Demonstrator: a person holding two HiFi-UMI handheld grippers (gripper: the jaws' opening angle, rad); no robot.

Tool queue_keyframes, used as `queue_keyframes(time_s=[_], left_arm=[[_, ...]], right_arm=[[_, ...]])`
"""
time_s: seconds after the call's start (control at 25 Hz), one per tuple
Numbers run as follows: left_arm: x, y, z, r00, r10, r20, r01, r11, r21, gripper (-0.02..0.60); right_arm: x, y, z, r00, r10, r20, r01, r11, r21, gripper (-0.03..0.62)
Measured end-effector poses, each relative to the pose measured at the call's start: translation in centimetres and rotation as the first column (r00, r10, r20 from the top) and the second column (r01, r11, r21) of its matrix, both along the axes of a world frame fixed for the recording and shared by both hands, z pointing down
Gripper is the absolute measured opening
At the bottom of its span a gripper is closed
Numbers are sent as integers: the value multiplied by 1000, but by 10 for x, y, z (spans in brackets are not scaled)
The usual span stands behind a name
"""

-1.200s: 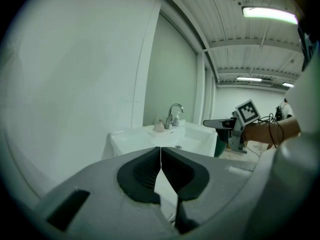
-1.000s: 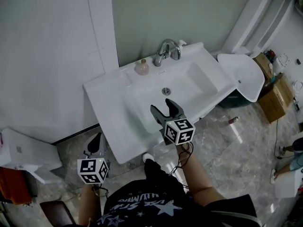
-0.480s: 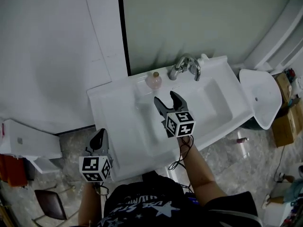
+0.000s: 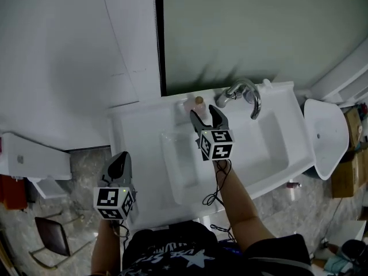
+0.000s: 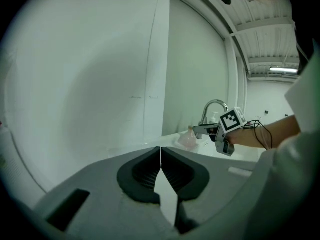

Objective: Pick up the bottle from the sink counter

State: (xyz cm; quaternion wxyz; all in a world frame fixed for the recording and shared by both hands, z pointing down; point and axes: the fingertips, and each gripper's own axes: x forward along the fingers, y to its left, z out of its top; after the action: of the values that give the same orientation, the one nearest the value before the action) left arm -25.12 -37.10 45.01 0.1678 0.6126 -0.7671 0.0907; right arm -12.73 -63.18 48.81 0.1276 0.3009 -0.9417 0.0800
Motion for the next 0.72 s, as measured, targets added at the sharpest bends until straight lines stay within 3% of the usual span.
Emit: queue_keyframes(time_s=[0.4,0.72], left_arm=[[-1,-4,28,999,-19,-37,17,998,-59,20],[3,-6,40,998,-17,-55,13,997,-72,20]], right_arm=[[-25,-32,25,997,-10,-70,13,999,47,254],[-35,-42,33,995,10,-103,0,995,102,173]])
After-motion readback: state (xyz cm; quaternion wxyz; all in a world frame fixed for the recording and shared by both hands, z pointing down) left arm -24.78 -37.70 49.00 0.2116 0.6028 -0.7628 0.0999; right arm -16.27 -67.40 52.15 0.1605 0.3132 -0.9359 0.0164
